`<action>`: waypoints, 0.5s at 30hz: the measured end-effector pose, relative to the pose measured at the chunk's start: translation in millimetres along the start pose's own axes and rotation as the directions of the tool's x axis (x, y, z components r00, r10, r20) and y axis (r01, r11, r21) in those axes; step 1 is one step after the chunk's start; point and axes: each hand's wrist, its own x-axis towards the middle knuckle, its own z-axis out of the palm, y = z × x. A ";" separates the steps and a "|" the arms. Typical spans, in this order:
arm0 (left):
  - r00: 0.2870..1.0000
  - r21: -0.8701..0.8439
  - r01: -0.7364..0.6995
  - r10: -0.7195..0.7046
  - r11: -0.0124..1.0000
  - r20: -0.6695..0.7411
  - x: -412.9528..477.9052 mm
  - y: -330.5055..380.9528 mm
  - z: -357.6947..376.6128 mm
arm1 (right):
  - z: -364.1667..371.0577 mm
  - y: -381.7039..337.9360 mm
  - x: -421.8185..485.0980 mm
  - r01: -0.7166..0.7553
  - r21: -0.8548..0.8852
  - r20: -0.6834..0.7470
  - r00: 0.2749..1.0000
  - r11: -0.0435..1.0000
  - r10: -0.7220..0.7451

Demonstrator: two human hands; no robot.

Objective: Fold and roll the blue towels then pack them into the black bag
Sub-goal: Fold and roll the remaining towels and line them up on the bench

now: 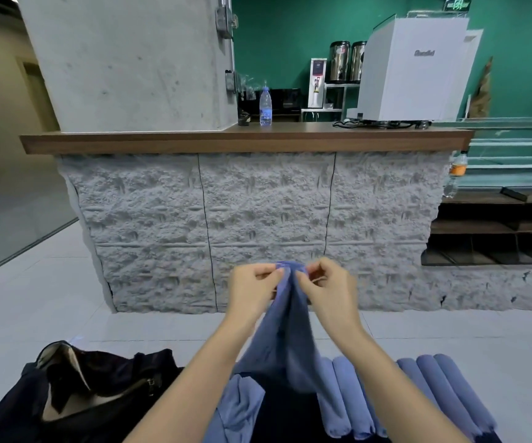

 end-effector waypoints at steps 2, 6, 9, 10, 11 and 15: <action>0.999 0.052 -0.052 0.051 0.997 0.015 -4.0 2.1 7.0 | 4.1 -11.8 -6.0 0.045 -0.044 -0.014 0.999 0.998 -0.046; 0.992 0.059 -0.121 0.118 0.991 0.045 -12.4 7.5 7.6 | 1.4 -15.7 -10.6 0.060 -0.043 0.025 0.998 0.997 -0.059; 0.982 -0.038 -0.122 0.126 0.992 0.142 -16.7 9.2 2.0 | -4.1 -16.4 -14.7 -0.066 0.234 0.206 0.978 0.970 0.016; 0.980 -0.057 -0.117 0.125 0.991 0.158 -16.3 8.3 -1.0 | -9.9 -15.7 -15.0 -0.105 0.306 0.242 0.970 0.946 0.029; 0.979 -0.059 -0.119 0.127 0.991 0.159 -15.3 7.7 -4.7 | -17.7 -12.5 -13.3 -0.083 0.317 0.226 0.974 0.945 0.010; 0.967 -0.048 -0.123 0.131 0.991 0.218 -12.0 8.5 -20.9 | -62.8 14.5 8.5 0.241 -0.126 0.348 0.919 0.962 -0.184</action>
